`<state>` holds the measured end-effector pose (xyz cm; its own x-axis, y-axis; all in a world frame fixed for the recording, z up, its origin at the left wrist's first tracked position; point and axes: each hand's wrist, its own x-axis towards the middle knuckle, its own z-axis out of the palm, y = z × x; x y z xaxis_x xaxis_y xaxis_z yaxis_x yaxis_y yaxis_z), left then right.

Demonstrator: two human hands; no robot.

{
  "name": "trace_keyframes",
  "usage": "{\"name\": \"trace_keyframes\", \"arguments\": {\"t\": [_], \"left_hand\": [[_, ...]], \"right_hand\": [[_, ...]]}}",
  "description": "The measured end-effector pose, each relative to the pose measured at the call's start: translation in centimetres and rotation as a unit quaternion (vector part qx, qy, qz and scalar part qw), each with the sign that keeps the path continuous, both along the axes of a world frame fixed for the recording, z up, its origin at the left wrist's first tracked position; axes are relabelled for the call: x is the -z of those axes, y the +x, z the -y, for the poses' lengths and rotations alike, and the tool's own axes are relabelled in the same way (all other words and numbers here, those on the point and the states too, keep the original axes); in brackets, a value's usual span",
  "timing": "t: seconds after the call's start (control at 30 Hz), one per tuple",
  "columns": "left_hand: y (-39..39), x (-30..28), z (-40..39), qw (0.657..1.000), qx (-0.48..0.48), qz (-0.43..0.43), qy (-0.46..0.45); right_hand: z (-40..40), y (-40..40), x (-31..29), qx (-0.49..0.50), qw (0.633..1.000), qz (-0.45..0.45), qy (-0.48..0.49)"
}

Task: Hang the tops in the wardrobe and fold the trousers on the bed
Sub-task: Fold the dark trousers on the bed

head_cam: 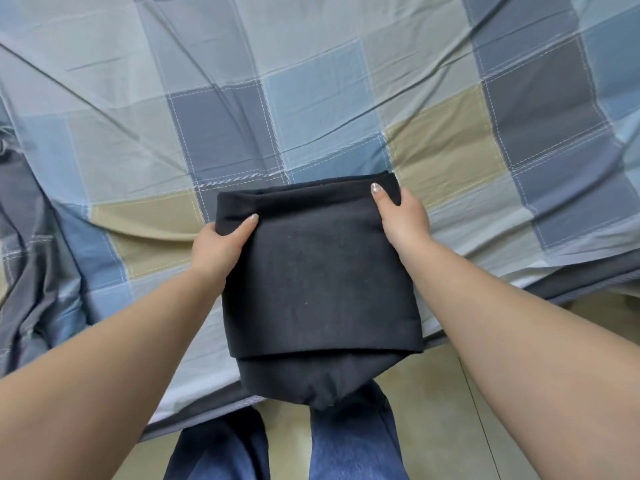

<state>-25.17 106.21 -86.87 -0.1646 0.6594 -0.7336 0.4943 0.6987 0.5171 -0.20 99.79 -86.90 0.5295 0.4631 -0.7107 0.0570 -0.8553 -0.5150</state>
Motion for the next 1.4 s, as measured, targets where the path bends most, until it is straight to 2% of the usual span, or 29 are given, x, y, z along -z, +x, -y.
{"name": "trace_keyframes", "arguments": {"t": [0.1,0.2,0.3,0.37,0.43,0.53,0.7,0.83,1.03,1.23,1.4], "left_hand": [[-0.3,-0.2,-1.3,0.999,0.044,-0.006,0.012],[-0.3,-0.1,-3.1,1.0,0.02,0.02,0.0],[0.3,0.9,-4.0,0.999,0.03,0.011,0.006],[0.6,1.7,-4.1,1.0,-0.003,0.011,0.012],[0.6,2.5,-4.2,0.999,-0.035,0.018,0.016],[-0.6,2.4,-4.1,0.999,-0.032,0.039,-0.005],[-3.8,0.4,1.1,0.986,-0.016,0.127,-0.108],[-5.5,-0.8,7.1,0.969,0.007,0.162,-0.185],[-5.5,-1.5,8.7,0.972,0.004,0.179,-0.153],[-6.5,-5.1,7.7,0.977,0.042,0.174,-0.119],[-7.5,-12.0,7.6,0.963,0.125,0.209,-0.112]], "right_hand": [[-0.4,0.1,0.2,0.022,0.999,-0.026,-0.011],[-1.1,0.6,0.1,0.011,0.999,-0.041,-0.032],[-1.5,1.3,1.1,-0.007,0.998,-0.037,-0.048],[-1.8,1.6,1.9,-0.002,0.998,-0.043,-0.054],[-2.0,1.9,2.3,0.003,0.996,-0.067,-0.06],[-1.3,2.3,2.0,0.016,0.992,-0.118,-0.05],[5.4,0.9,0.3,0.031,0.971,-0.235,-0.04],[10.5,-0.7,-0.2,0.045,0.96,-0.269,-0.068],[11.6,-0.9,-1.2,0.071,0.943,-0.324,-0.038],[15.0,-4.2,-6.0,0.142,0.94,-0.309,0.018],[19.6,-8.0,-14.5,0.231,0.927,-0.288,0.073]]}}
